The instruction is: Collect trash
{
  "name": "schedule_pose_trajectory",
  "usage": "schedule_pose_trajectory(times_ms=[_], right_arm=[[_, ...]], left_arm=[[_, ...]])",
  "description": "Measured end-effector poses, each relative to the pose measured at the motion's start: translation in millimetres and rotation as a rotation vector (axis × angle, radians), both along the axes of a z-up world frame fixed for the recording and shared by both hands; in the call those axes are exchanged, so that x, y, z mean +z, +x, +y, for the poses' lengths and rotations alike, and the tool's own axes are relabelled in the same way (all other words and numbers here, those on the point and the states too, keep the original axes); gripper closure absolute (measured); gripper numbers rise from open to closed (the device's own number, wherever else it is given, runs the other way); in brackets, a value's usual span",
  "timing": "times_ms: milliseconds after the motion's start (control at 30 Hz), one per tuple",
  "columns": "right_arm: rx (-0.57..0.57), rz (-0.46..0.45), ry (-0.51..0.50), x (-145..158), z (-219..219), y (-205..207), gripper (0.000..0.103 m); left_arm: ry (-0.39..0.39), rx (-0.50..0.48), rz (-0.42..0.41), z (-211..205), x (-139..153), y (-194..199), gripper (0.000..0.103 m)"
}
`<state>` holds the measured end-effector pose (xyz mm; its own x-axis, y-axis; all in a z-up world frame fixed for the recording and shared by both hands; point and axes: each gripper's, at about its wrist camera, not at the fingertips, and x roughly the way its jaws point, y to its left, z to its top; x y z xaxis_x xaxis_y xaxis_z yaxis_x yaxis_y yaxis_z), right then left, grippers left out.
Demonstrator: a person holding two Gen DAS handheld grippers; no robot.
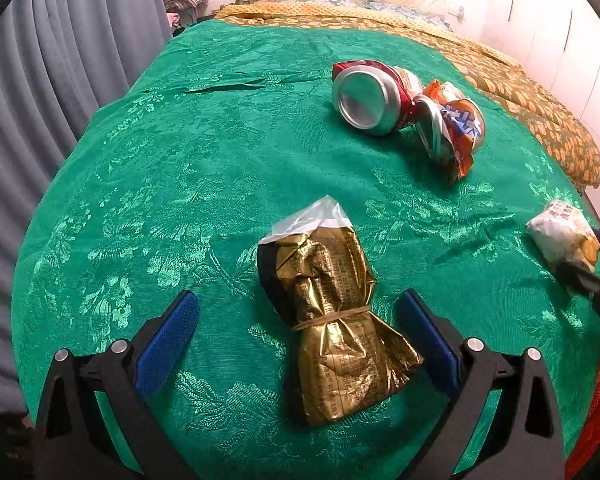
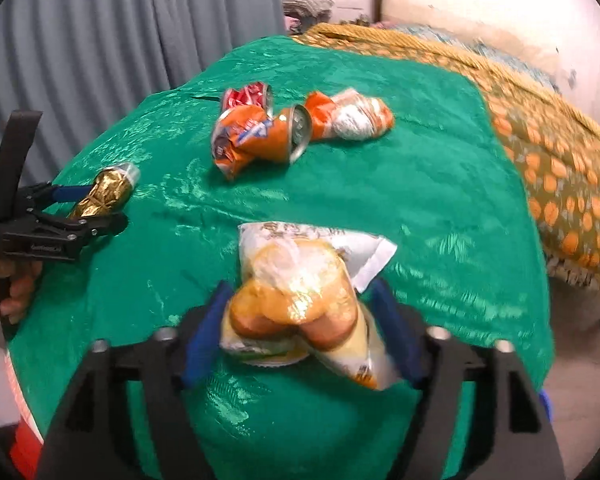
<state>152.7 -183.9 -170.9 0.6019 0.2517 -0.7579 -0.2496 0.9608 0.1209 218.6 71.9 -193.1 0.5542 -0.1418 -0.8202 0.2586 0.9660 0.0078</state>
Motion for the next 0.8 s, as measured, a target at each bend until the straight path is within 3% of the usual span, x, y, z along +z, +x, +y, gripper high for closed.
schedule_pose_trajectory(times_ms=[400, 800], right_arm=[[-0.012, 0.025, -0.073, -10.0, 12.2, 1.7, 0.008], [-0.016, 0.033, -0.076, -12.5, 11.5, 5.0, 0.005]], left_arm=[[-0.003, -0.007, -0.001, 25.6, 1.4, -21.2, 0.005], [0.017, 0.017, -0.017, 22.0, 0.7, -21.2, 0.005]])
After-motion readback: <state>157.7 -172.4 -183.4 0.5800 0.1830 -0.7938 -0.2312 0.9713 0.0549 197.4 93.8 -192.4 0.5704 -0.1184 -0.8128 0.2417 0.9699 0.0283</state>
